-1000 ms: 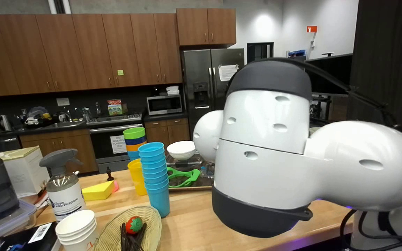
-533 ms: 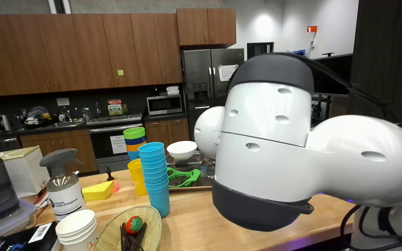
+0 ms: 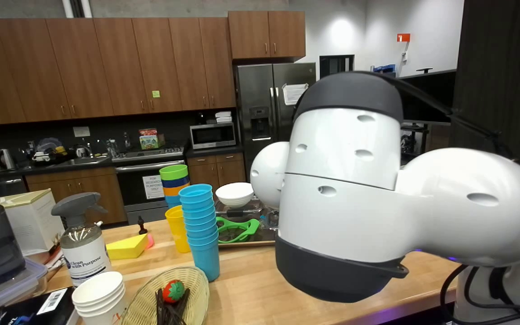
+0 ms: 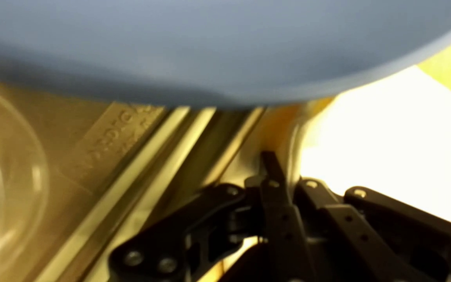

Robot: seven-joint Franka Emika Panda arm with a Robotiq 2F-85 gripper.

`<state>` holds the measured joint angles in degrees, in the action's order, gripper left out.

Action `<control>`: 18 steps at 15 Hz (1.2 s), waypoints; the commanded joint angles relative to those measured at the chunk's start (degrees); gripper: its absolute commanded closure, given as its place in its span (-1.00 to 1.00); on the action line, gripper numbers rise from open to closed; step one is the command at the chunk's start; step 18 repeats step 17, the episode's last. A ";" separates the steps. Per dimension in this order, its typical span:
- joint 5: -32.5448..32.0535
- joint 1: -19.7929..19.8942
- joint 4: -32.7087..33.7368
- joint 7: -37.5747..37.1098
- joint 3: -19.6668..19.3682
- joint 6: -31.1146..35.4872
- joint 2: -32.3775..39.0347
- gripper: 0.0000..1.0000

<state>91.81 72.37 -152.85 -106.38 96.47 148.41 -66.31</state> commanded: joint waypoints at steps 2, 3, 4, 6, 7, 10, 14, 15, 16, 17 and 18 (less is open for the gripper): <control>1.88 0.51 0.07 -0.76 1.42 4.15 1.35 0.99; 1.50 0.35 -0.08 -0.50 1.30 3.97 1.85 0.45; 1.03 0.02 -0.29 0.15 0.78 3.06 2.76 0.44; -0.33 0.15 0.02 -0.69 1.44 3.81 1.61 0.74; -0.41 0.16 0.02 -0.69 1.44 4.11 1.60 0.60; -0.43 0.21 -0.01 -0.68 1.43 4.88 1.59 0.35; -0.43 0.21 -0.01 -0.68 1.43 4.88 1.59 0.35; -0.43 0.21 -0.01 -0.68 1.43 4.89 1.59 0.35; -0.43 0.21 -0.01 -0.68 1.43 4.89 1.59 0.35; -0.43 0.21 -0.01 -0.68 1.43 4.89 1.59 0.35; -0.43 0.21 -0.01 -0.68 1.43 4.89 1.59 0.35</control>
